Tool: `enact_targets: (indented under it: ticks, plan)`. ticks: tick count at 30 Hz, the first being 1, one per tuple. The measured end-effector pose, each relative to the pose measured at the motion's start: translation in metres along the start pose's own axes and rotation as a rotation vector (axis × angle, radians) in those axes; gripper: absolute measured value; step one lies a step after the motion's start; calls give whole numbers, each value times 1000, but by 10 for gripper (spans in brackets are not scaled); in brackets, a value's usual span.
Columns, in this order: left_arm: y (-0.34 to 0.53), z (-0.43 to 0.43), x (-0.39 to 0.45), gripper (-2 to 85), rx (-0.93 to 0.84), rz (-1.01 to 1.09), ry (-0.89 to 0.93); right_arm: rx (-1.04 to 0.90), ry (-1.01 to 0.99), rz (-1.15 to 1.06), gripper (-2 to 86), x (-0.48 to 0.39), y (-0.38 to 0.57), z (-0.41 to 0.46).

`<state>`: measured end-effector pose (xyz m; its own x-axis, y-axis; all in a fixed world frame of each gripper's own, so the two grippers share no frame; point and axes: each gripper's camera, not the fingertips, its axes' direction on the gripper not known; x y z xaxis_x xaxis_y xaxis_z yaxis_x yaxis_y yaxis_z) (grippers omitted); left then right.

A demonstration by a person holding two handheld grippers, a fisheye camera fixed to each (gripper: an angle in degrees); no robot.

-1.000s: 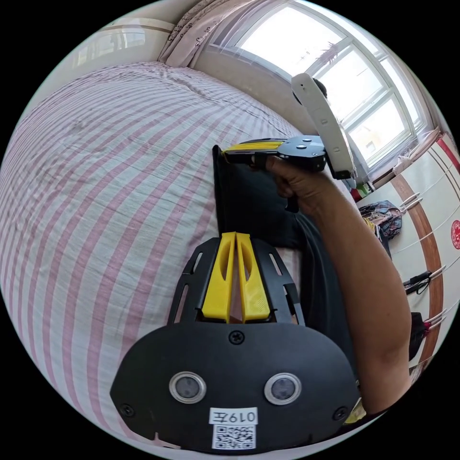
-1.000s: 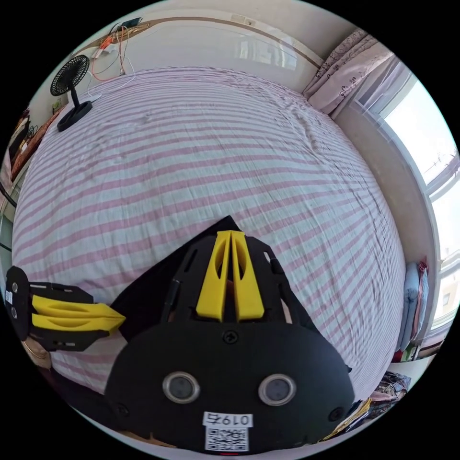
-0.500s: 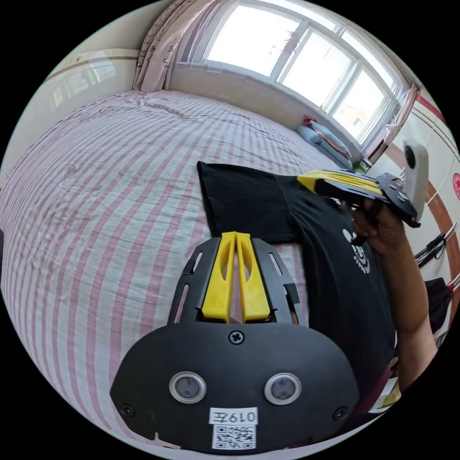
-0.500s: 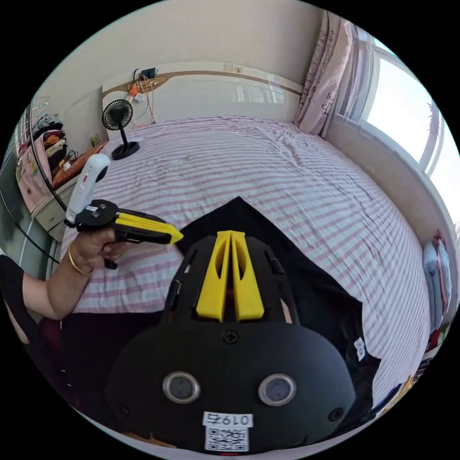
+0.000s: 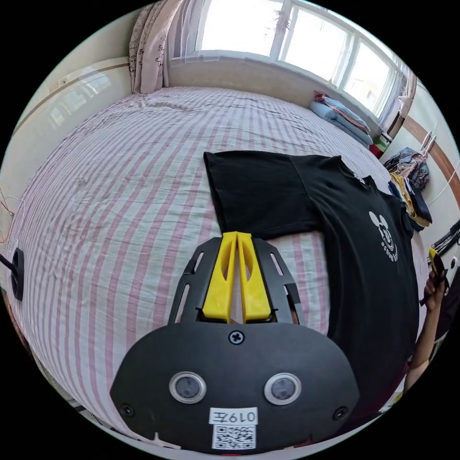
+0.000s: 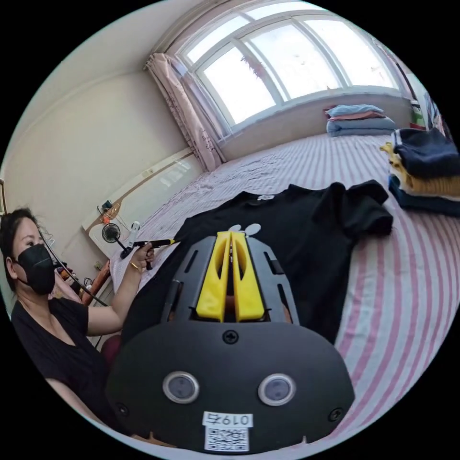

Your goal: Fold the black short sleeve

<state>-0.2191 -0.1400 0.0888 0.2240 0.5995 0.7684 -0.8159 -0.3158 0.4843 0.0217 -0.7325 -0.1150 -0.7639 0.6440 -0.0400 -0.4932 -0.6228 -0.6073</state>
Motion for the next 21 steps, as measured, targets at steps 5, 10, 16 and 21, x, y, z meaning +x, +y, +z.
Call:
enact_targets:
  ticks: [5, 10, 16, 21]
  plan:
    - [31, -41, 55, 8, 228, 24, -286, 33, 87, 36, 7, 39, 61, -76]
    - [38, -72, 148, 8, 358, 177, -56, 79, 279, 132, 14, 89, 68, -96]
    - [18, -23, 299, 10, 193, 399, 601, 71, 138, 336, 68, 187, 30, -49]
    - [41, 25, 465, 10, 186, 471, 778, -92, 238, 184, 58, 205, -12, 7]
